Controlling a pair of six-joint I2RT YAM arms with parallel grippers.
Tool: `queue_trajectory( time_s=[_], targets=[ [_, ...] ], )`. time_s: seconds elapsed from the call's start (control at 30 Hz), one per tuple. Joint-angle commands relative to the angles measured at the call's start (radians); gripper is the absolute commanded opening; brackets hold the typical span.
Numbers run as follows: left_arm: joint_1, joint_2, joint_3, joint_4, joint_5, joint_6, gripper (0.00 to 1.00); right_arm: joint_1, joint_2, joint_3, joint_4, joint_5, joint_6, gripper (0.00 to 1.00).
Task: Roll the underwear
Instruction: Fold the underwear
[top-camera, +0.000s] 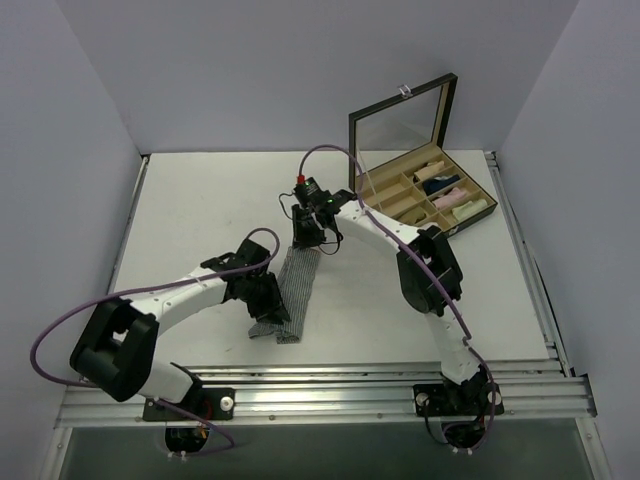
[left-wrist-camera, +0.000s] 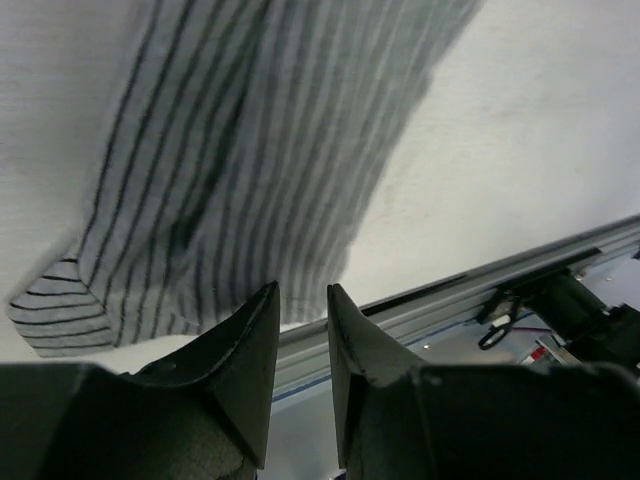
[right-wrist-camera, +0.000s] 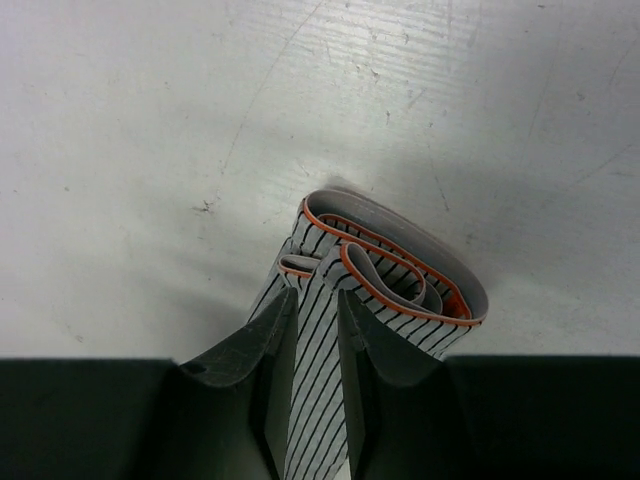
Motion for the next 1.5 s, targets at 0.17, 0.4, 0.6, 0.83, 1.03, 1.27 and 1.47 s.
queue_trajectory(
  time_s=[0.17,0.4,0.6,0.83,1.03,1.27,1.47],
  targets=[
    [0.012,0.107,-0.103,0.08,-0.058,0.005,0.32,-0.026,0.069,0.001,-0.021,-0.009,-0.067,0.19],
    [0.067,0.124,-0.077,0.013,-0.108,0.074,0.32,-0.036,0.084,-0.048,-0.01,0.026,-0.071,0.19],
    [0.17,0.119,-0.006,-0.082,-0.134,0.213,0.35,-0.056,0.034,-0.143,0.0,0.09,-0.052,0.18],
    [0.199,0.128,0.168,-0.208,-0.197,0.21,0.38,-0.052,-0.069,-0.19,-0.02,0.141,-0.022,0.18],
    [0.199,0.068,0.36,-0.355,-0.242,0.158,0.45,-0.052,-0.086,-0.067,-0.009,0.126,-0.054,0.2],
    [0.186,-0.005,0.233,-0.334,-0.154,0.055,0.38,-0.052,0.07,0.113,-0.009,0.055,-0.128,0.2],
    [0.143,-0.039,0.095,-0.227,-0.076,-0.011,0.2,-0.053,0.13,0.122,0.051,-0.018,-0.174,0.2]
  ],
)
